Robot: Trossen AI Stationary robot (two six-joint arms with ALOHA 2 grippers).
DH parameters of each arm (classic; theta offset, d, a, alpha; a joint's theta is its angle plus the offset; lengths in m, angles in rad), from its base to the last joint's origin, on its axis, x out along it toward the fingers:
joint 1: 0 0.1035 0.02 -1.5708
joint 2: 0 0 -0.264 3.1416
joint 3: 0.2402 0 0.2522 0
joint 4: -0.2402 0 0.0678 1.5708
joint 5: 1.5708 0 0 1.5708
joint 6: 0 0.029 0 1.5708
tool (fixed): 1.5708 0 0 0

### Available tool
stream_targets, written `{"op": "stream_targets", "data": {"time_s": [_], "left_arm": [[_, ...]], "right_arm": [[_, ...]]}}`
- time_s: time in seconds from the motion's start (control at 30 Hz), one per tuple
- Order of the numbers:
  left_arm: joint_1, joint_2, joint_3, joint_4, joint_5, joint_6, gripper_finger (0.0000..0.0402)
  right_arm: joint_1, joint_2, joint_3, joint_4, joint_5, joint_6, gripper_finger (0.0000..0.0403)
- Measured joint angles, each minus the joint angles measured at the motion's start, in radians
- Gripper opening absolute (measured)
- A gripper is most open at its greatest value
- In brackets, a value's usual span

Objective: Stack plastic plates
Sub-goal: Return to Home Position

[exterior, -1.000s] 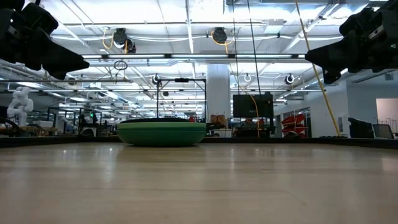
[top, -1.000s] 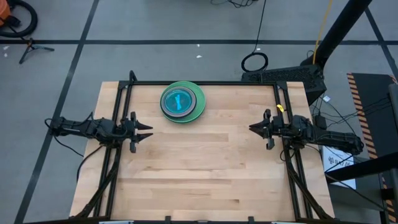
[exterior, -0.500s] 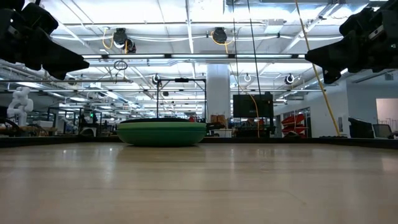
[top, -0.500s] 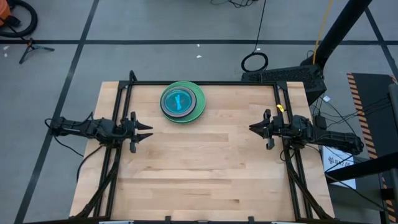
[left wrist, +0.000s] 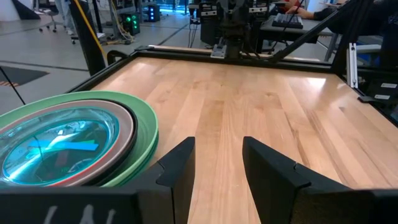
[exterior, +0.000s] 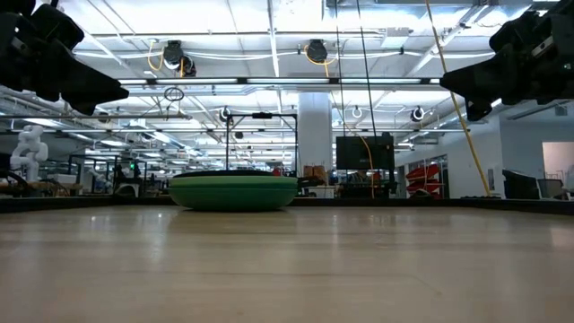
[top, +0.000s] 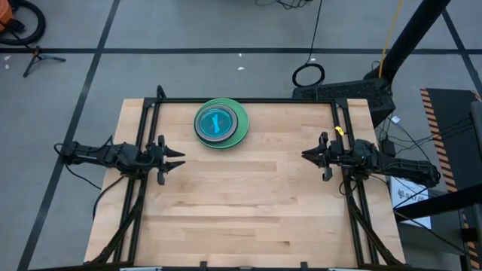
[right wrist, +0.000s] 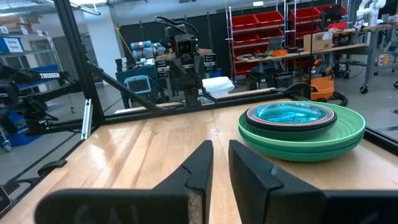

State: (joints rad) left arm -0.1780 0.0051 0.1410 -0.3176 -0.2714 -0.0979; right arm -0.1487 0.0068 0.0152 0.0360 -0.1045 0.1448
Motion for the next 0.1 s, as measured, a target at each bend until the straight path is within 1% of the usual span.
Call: {"op": "stream_targets", "data": {"time_s": [0.1], "left_arm": [[0.0,0.0,0.0,0.0,0.0,0.0,0.014]], "right_arm": [[0.0,0.0,0.0,0.0,0.0,0.0,0.0045]]}}
